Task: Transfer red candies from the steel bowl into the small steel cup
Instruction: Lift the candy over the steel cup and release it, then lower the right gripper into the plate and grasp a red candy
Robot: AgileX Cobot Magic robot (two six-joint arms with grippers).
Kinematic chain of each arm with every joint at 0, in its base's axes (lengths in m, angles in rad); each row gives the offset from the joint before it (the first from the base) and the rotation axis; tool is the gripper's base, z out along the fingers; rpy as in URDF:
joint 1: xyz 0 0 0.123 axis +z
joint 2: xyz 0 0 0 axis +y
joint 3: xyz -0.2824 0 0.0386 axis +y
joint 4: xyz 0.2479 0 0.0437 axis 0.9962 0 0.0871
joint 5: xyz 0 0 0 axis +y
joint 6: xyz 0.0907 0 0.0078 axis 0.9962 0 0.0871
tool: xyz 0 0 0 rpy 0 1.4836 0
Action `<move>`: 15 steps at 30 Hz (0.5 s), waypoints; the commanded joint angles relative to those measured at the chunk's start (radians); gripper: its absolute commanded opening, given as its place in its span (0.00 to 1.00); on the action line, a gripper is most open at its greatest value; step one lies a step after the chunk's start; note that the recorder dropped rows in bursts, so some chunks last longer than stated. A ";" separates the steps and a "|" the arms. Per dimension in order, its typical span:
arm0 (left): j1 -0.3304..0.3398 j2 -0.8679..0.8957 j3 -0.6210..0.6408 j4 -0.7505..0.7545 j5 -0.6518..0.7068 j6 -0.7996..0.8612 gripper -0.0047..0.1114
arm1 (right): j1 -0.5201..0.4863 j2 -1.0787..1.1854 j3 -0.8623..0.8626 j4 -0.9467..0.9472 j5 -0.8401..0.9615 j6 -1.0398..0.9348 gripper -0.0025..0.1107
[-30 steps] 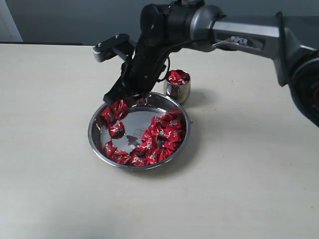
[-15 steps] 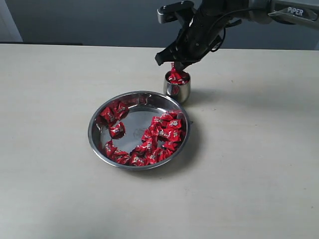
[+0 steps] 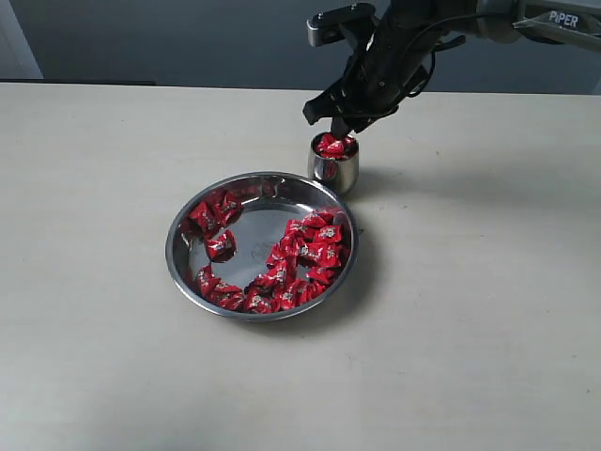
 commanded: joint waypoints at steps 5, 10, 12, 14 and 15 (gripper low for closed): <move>-0.007 -0.005 0.001 0.001 -0.006 -0.002 0.04 | 0.001 -0.022 -0.002 0.147 0.015 -0.011 0.34; -0.007 -0.005 0.001 0.001 -0.006 -0.002 0.04 | 0.072 -0.024 -0.002 0.334 0.057 -0.171 0.34; -0.007 -0.005 0.001 0.001 -0.006 -0.002 0.04 | 0.119 -0.015 -0.002 0.336 0.062 -0.218 0.34; -0.007 -0.005 0.001 0.001 -0.006 -0.002 0.04 | 0.157 0.000 -0.002 0.333 0.058 -0.257 0.34; -0.007 -0.005 0.001 0.001 -0.006 -0.002 0.04 | 0.176 0.010 -0.002 0.328 0.052 -0.281 0.34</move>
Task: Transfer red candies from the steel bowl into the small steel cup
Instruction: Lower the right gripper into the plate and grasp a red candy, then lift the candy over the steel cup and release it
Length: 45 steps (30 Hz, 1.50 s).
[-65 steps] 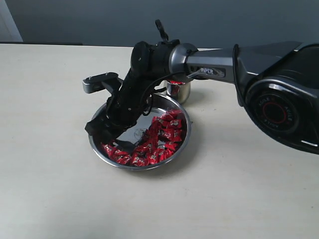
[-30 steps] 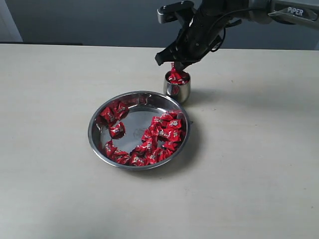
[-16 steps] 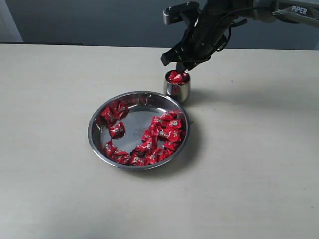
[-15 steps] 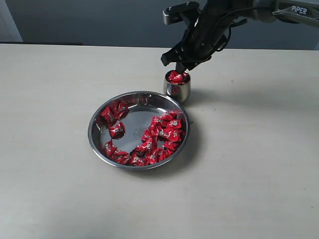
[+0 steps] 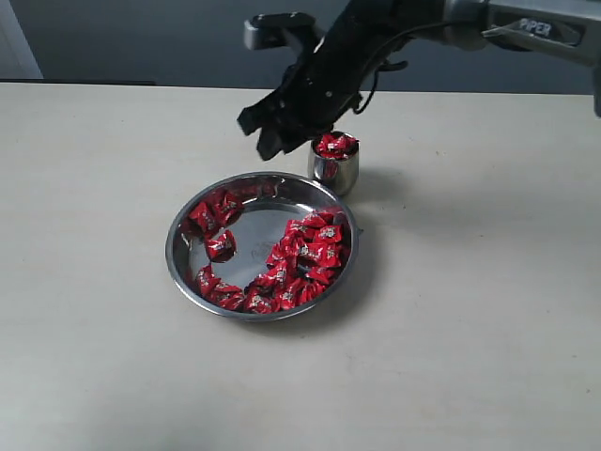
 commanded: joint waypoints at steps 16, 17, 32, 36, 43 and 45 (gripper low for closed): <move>-0.007 -0.005 0.001 0.001 -0.006 -0.002 0.04 | 0.146 0.180 -0.002 -0.005 -0.043 -0.138 0.50; -0.007 -0.005 0.001 0.001 -0.006 -0.002 0.04 | 0.146 0.180 -0.002 0.001 -0.049 -0.138 0.50; -0.007 -0.005 0.001 0.001 -0.006 -0.002 0.04 | 0.158 0.207 -0.002 0.039 -0.085 -0.138 0.38; -0.007 -0.005 0.001 0.001 -0.006 -0.002 0.04 | 0.158 0.200 -0.002 0.039 -0.085 -0.138 0.27; -0.007 -0.005 0.001 0.001 -0.006 -0.002 0.04 | 0.138 0.080 -0.002 -0.135 -0.088 -0.099 0.02; -0.007 -0.005 0.001 0.001 -0.006 -0.002 0.04 | 0.110 0.034 -0.002 -0.231 -0.095 -0.044 0.02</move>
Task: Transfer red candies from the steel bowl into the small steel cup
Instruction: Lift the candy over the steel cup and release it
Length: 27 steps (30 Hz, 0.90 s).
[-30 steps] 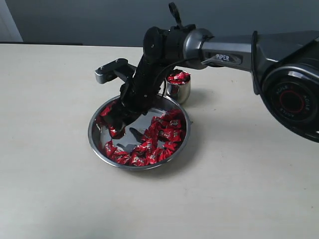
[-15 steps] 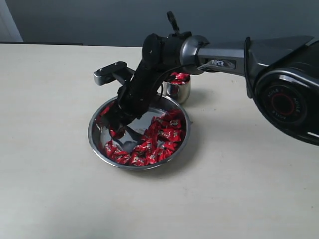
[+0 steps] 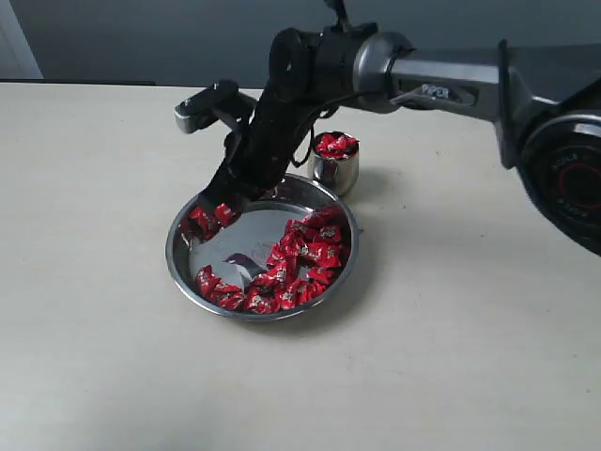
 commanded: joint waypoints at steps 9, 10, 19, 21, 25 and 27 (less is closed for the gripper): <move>-0.007 -0.005 0.001 0.001 -0.006 -0.002 0.04 | -0.237 -0.118 -0.002 -0.166 -0.027 0.200 0.02; -0.007 -0.005 0.001 0.001 -0.006 -0.002 0.04 | -0.237 -0.118 -0.002 -0.170 -0.031 0.200 0.02; -0.007 -0.005 0.001 0.001 -0.006 -0.002 0.04 | -0.237 -0.114 -0.002 -0.217 0.017 0.244 0.02; -0.007 -0.005 0.001 0.001 -0.006 -0.002 0.04 | -0.237 -0.112 -0.002 -0.217 0.024 0.244 0.02; -0.007 -0.005 0.001 0.001 -0.006 -0.002 0.04 | -0.237 -0.091 -0.002 -0.217 0.036 0.244 0.02; -0.007 -0.005 0.001 0.001 -0.006 -0.002 0.04 | -0.237 -0.083 -0.002 -0.217 0.038 0.244 0.02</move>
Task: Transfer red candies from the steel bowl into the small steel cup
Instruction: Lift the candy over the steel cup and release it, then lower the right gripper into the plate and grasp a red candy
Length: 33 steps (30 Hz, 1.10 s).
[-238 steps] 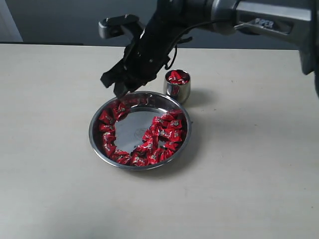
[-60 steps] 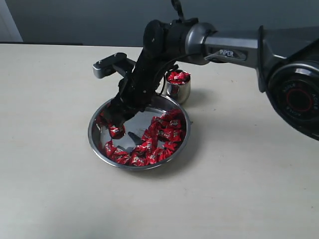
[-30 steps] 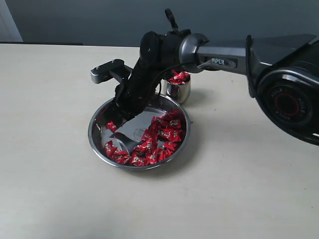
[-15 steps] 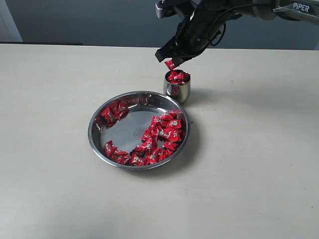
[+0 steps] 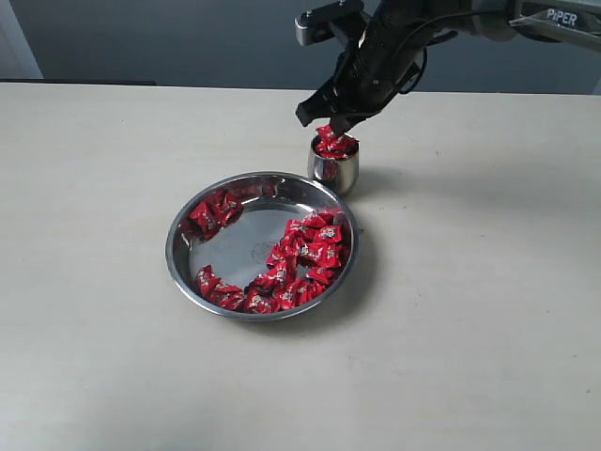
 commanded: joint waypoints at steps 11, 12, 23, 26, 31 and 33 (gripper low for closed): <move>-0.007 -0.005 0.001 0.001 -0.006 -0.002 0.04 | -0.005 0.026 -0.002 -0.013 0.007 0.002 0.33; -0.007 -0.005 0.001 0.001 -0.006 -0.002 0.04 | -0.005 0.026 -0.002 -0.019 0.011 0.002 0.35; -0.007 -0.005 0.001 0.001 -0.006 -0.002 0.04 | -0.005 -0.029 -0.002 -0.028 -0.066 0.014 0.35; -0.007 -0.005 0.001 0.001 -0.006 -0.002 0.04 | -0.003 -0.056 -0.002 0.055 -0.067 0.018 0.35; -0.007 -0.005 0.001 0.001 -0.006 -0.002 0.04 | 0.022 -0.051 -0.002 0.346 0.021 -0.151 0.35; -0.007 -0.005 0.001 0.001 -0.006 -0.002 0.04 | 0.054 -0.035 -0.002 0.388 0.037 -0.203 0.35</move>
